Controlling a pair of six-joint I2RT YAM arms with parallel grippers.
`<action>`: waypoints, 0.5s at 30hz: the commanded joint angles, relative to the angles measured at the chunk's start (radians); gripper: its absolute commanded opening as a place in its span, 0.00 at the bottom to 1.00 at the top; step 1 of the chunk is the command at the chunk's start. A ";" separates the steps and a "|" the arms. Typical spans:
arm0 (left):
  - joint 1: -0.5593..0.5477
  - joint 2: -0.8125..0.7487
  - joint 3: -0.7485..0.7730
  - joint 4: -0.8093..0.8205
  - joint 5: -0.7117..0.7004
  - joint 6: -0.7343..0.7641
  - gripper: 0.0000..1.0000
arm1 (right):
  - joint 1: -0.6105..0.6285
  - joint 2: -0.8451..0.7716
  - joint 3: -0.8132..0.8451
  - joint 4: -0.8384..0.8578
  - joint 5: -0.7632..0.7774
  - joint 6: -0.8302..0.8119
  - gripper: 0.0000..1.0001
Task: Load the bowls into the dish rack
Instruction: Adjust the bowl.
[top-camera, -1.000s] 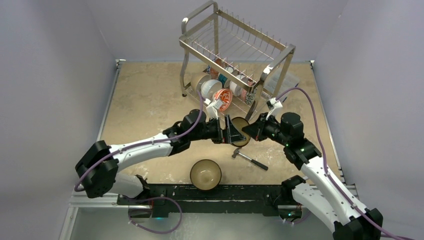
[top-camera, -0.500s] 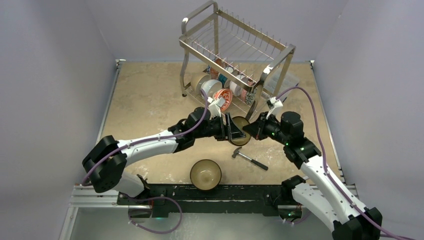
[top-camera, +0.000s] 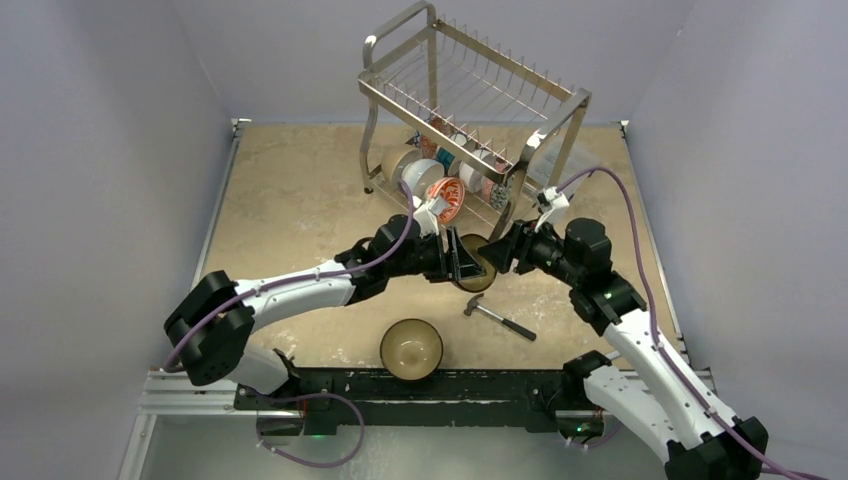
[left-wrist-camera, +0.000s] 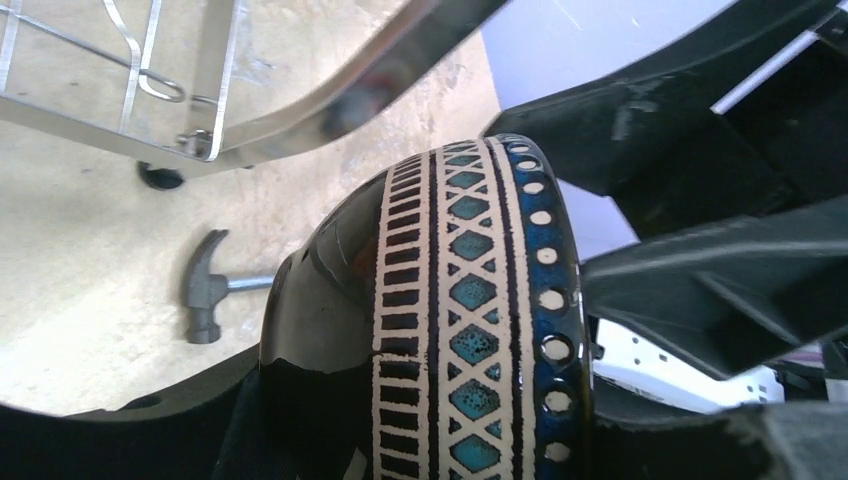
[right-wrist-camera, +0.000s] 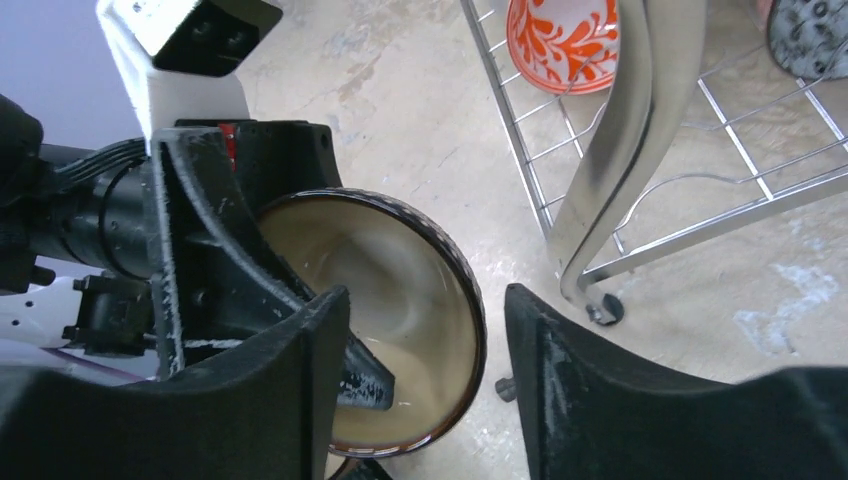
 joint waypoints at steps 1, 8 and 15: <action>0.044 -0.053 -0.001 0.031 -0.019 0.035 0.03 | 0.001 -0.024 0.055 -0.012 0.056 0.006 0.65; 0.143 -0.016 0.018 0.000 -0.022 0.087 0.00 | 0.001 -0.063 0.070 -0.045 0.112 0.007 0.78; 0.204 0.125 0.179 -0.097 -0.049 0.230 0.00 | 0.002 -0.070 0.081 -0.071 0.133 -0.001 0.81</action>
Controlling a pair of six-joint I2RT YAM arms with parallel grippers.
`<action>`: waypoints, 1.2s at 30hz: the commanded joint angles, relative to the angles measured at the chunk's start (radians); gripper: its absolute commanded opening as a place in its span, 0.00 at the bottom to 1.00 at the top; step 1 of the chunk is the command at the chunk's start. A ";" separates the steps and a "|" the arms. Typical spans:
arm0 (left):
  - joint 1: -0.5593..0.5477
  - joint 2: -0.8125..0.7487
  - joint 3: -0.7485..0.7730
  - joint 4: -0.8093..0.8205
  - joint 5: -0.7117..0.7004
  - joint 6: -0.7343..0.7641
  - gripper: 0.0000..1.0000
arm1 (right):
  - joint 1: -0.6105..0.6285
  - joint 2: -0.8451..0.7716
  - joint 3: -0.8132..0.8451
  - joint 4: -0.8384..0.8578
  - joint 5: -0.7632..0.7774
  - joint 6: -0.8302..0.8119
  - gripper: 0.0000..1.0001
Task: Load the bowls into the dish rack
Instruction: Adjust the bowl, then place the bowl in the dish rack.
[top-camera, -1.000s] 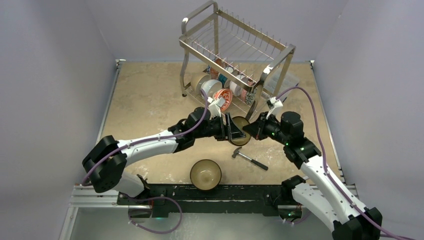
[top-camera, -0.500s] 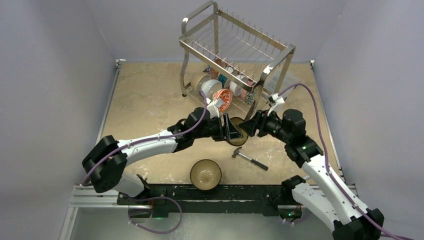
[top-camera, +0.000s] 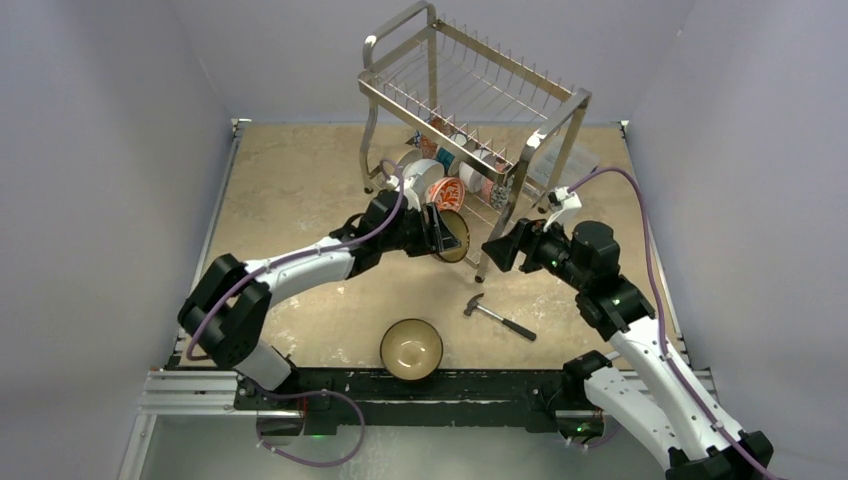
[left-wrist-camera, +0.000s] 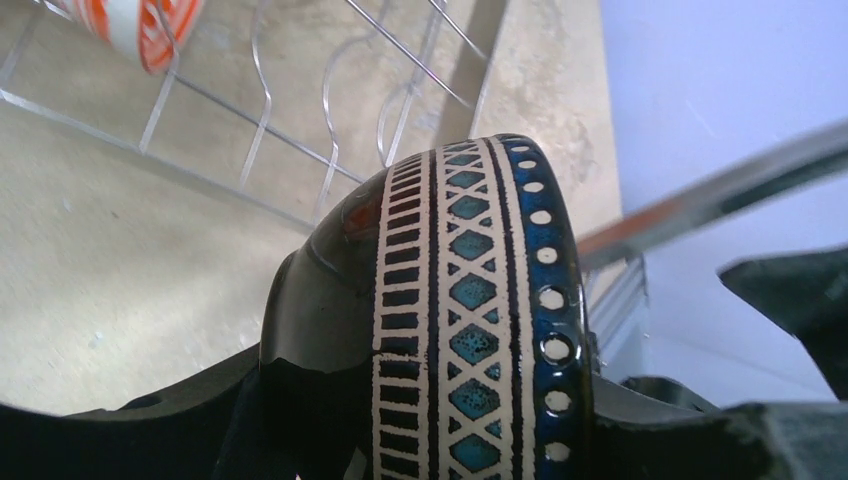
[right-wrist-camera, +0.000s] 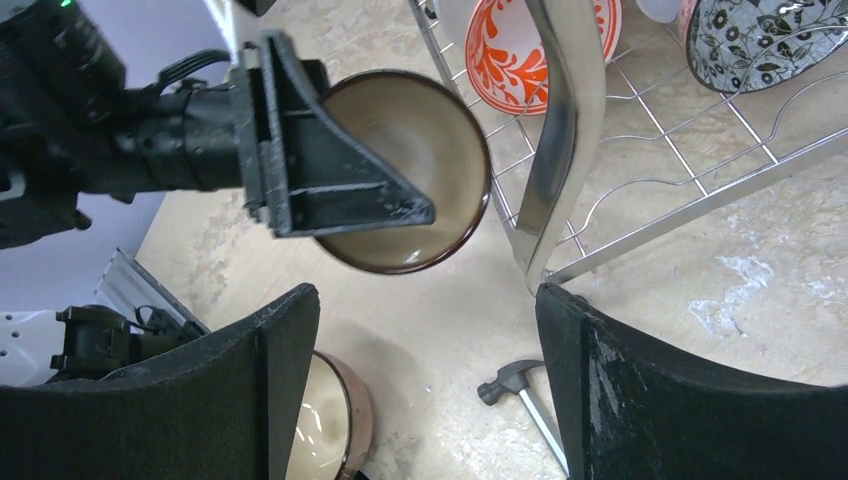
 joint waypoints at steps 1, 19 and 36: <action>0.021 0.081 0.172 0.004 -0.021 0.126 0.00 | 0.000 -0.016 0.051 -0.016 0.036 -0.007 0.83; 0.019 0.458 0.625 -0.225 -0.173 0.386 0.00 | 0.001 -0.041 0.062 -0.060 0.063 -0.018 0.86; -0.110 0.495 0.677 -0.312 -0.672 0.755 0.00 | 0.001 -0.046 0.053 -0.061 0.062 -0.017 0.86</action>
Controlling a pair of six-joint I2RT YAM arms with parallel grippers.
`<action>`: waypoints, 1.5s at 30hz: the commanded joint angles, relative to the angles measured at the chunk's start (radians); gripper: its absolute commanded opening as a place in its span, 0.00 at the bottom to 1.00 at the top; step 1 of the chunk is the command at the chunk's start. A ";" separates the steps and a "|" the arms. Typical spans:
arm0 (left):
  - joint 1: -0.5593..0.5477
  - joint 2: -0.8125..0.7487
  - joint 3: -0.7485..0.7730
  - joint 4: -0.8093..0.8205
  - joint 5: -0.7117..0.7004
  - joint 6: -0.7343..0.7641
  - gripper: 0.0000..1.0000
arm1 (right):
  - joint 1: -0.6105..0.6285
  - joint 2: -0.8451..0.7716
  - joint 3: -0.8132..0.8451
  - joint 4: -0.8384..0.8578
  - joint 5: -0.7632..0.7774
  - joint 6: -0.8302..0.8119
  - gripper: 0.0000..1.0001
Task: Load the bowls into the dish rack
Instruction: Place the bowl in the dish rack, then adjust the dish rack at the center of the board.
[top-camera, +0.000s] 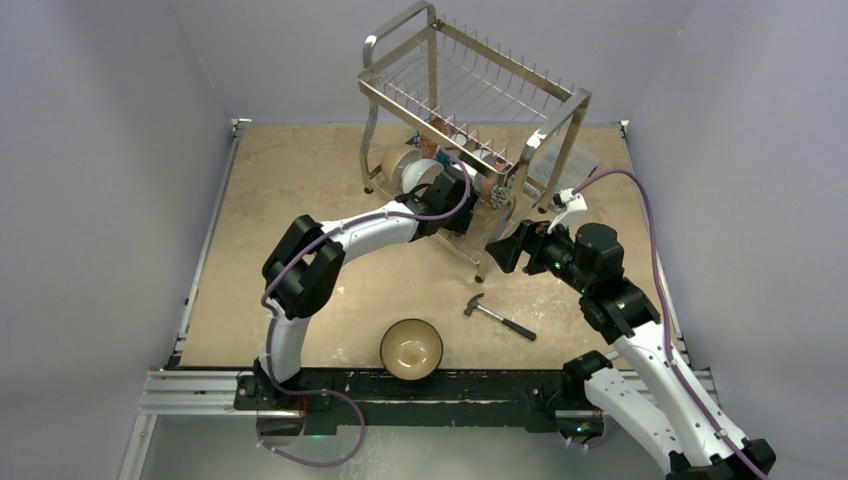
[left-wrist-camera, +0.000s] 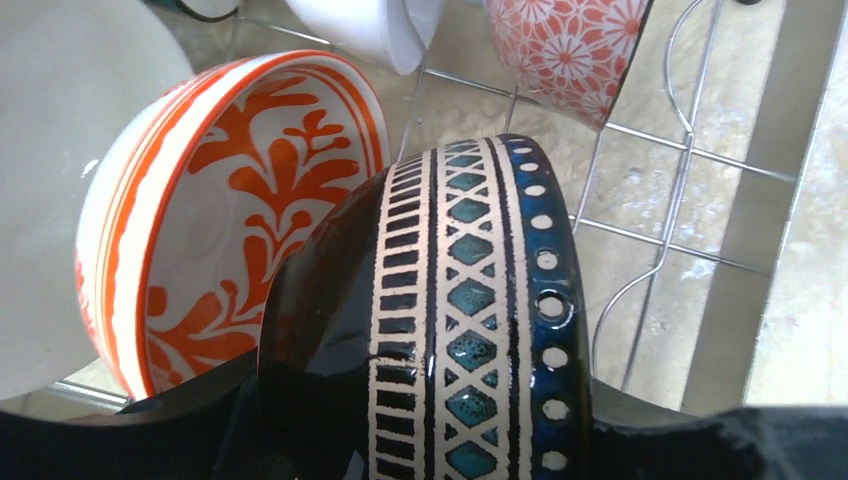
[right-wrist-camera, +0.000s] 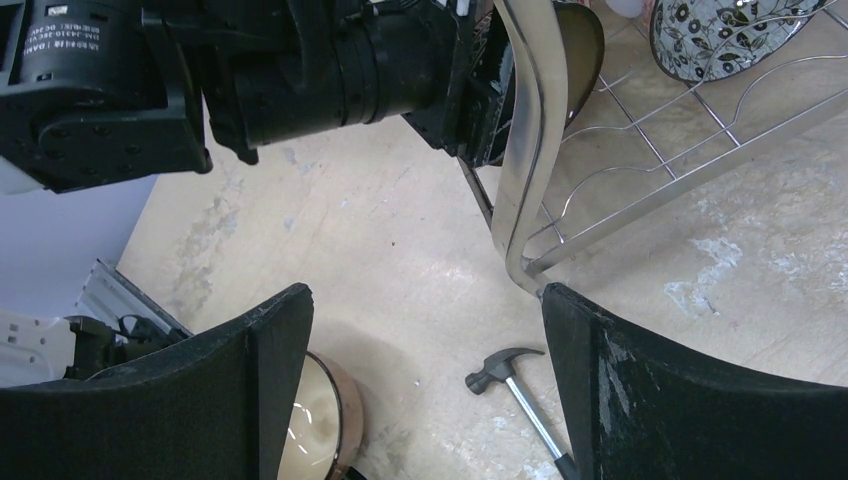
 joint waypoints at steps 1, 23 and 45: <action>-0.046 -0.005 0.054 0.029 -0.251 0.180 0.00 | 0.001 -0.014 0.035 0.004 0.012 -0.009 0.86; -0.114 -0.111 -0.035 0.109 -0.194 0.128 0.88 | 0.001 -0.025 0.028 0.000 0.016 -0.004 0.87; -0.080 -0.606 -0.462 0.194 -0.051 -0.298 0.94 | 0.000 0.126 -0.035 0.109 0.005 0.062 0.83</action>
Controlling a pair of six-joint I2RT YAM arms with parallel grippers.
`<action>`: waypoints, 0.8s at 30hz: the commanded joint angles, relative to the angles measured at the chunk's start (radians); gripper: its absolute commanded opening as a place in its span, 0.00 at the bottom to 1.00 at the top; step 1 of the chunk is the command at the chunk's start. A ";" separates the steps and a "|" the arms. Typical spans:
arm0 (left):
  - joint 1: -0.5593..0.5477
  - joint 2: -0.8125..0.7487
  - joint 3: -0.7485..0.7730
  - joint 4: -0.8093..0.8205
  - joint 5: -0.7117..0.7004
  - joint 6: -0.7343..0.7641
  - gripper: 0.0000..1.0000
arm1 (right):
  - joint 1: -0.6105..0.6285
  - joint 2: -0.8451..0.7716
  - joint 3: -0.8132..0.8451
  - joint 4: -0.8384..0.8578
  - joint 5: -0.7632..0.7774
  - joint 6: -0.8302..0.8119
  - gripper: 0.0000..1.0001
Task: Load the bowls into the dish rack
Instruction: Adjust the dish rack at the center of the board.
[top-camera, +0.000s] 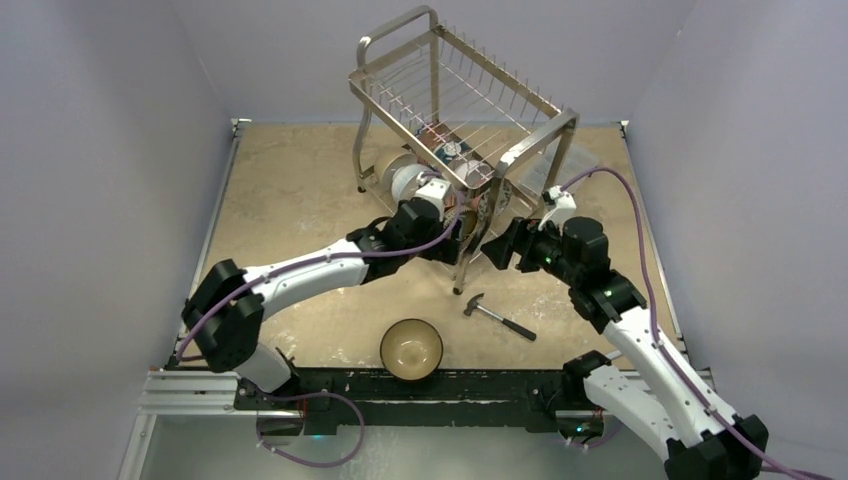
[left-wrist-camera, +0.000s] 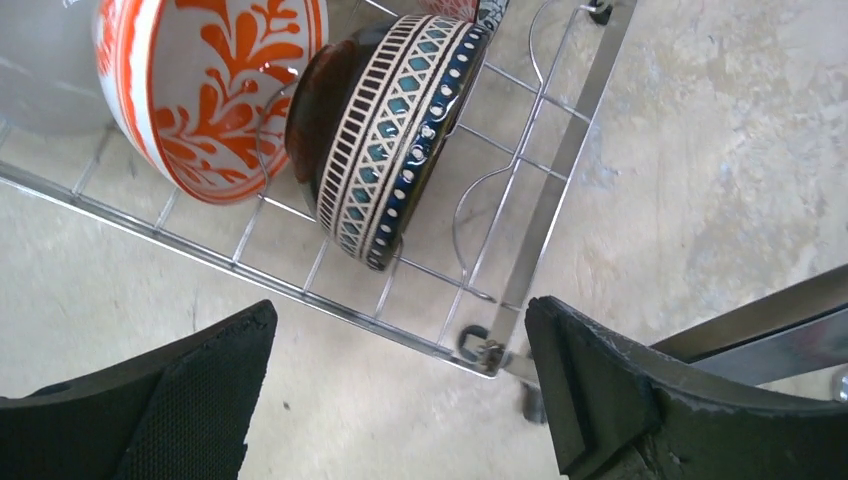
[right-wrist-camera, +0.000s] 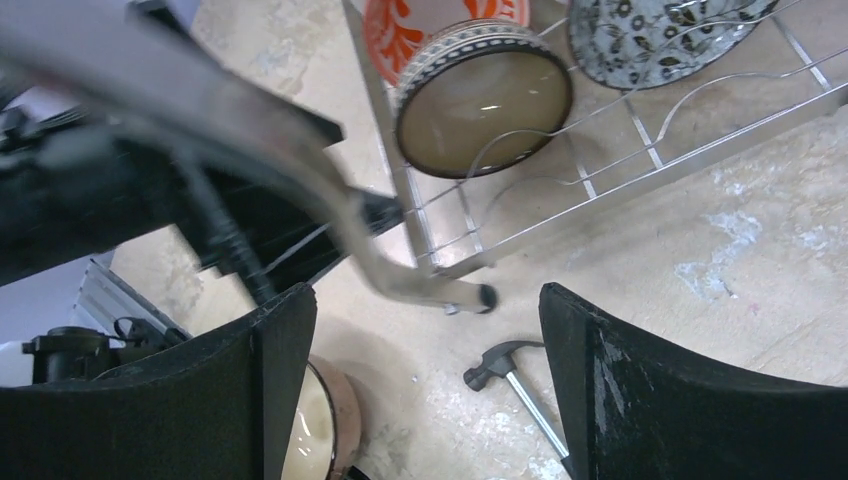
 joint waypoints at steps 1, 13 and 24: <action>0.011 -0.201 -0.100 0.135 0.002 -0.171 0.94 | 0.000 0.070 -0.018 0.100 -0.008 0.028 0.83; 0.028 -0.433 -0.315 0.014 -0.027 -0.316 0.94 | 0.000 0.161 -0.040 0.412 -0.275 0.000 0.76; 0.026 -0.567 -0.411 -0.378 0.149 -0.469 0.90 | 0.001 0.168 -0.067 0.428 -0.364 -0.001 0.78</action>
